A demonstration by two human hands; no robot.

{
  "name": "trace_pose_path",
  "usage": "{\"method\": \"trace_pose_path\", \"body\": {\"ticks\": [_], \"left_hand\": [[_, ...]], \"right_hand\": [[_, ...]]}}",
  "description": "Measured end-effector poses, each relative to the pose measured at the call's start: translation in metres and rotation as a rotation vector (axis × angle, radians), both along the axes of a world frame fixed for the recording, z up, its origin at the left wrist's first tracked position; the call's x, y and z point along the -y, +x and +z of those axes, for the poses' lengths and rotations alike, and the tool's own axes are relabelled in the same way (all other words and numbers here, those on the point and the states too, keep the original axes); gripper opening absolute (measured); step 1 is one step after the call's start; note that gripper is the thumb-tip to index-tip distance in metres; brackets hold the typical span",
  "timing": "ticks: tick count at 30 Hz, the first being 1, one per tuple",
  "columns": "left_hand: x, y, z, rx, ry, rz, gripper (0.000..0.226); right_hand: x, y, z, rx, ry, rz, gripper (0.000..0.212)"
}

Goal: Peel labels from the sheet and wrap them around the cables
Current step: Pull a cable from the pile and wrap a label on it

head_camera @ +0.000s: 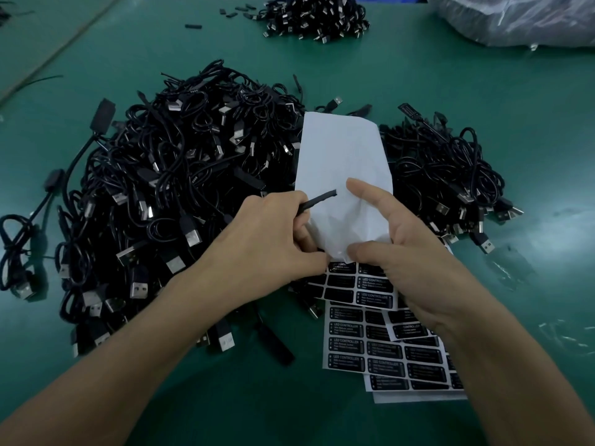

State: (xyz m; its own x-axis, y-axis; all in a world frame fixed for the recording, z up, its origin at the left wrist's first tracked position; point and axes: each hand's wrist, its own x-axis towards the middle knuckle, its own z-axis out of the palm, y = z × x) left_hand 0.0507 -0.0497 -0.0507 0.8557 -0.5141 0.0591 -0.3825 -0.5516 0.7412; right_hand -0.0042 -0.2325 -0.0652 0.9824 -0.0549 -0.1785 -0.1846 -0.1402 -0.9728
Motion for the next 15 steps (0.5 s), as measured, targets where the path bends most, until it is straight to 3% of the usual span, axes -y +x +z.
{"method": "trace_pose_path", "body": {"ticks": [15], "left_hand": [[-0.0014, 0.0026, -0.0035, 0.009, -0.018, 0.004, 0.043]], "right_hand": [[0.0027, -0.0002, -0.0005, -0.041, 0.019, -0.001, 0.076]]}}
